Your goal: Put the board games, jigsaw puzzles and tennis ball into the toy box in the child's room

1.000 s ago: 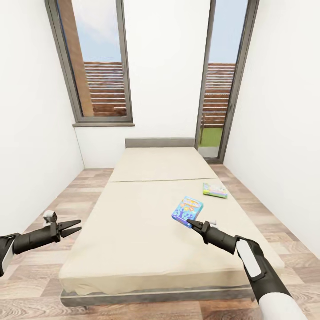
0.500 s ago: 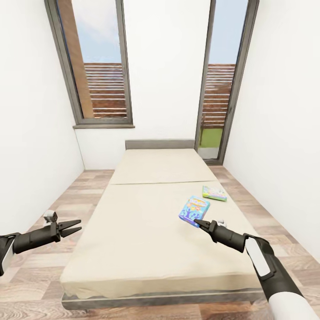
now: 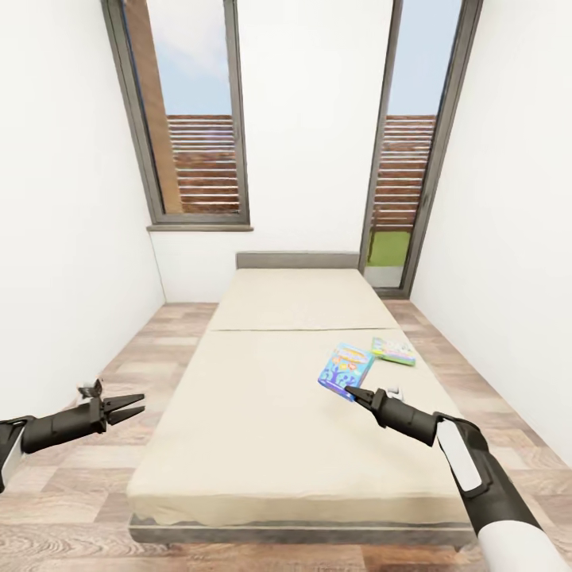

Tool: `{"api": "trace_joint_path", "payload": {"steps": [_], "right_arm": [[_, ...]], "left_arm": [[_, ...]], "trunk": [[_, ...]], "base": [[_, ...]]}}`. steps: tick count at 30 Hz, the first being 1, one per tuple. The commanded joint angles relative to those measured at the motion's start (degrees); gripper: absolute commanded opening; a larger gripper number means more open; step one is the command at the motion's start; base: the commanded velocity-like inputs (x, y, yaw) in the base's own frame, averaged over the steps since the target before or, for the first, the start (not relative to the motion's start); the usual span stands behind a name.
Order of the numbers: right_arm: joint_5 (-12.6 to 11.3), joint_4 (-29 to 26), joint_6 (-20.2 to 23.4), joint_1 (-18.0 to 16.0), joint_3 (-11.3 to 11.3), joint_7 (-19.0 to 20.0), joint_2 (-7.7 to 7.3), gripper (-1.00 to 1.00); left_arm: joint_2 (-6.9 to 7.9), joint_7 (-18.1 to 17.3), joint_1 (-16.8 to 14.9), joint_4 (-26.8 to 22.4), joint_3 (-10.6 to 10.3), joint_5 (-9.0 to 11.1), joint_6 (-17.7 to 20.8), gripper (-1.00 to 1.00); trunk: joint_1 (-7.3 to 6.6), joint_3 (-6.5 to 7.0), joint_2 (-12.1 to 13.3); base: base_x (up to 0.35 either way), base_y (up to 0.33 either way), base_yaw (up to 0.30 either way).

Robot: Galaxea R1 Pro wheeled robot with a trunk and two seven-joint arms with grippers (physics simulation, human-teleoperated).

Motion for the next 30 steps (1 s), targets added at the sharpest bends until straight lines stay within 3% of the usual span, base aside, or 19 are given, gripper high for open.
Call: {"api": "trace_joint_path", "payload": {"steps": [1, 11, 18, 30], "right_arm": [[0.3, -0.4, 0.2, 0.0, -0.1, 0.2, -0.02, -1.00], [0.3, -2.0, 0.3, -0.1, 0.1, 0.0, -0.15, -1.00], [0.3, -2.0, 0.3, -0.1, 1.4, 0.0, -0.60, -1.00], [0.4, -2.0, 0.3, -0.1, 1.6, -0.2, -0.50, -1.00]], "left_arm": [[-0.05, -0.2, -0.1, 0.0, 0.0, -0.1, 0.6, 1.00], [-0.40, -0.2, -0.1, 0.0, -0.1, -0.1, 0.7, 1.00], [-0.57, 1.2, 0.0, 0.0, -3.4, 0.0, 0.6, 1.00], [-0.57, 3.1, 0.2, 0.1, -4.0, 0.1, 0.3, 1.00]], "trunk": [[-0.26, 0.13, 0.4], [-2.45, 1.92, 4.4], [-3.99, 3.18, 7.2], [-6.63, 5.33, 12.0]], "base": [[-0.246, 0.000, 0.283], [-0.064, 0.000, 0.291], [-0.240, 0.000, 0.293], [-0.080, -0.057, 0.293]]}}
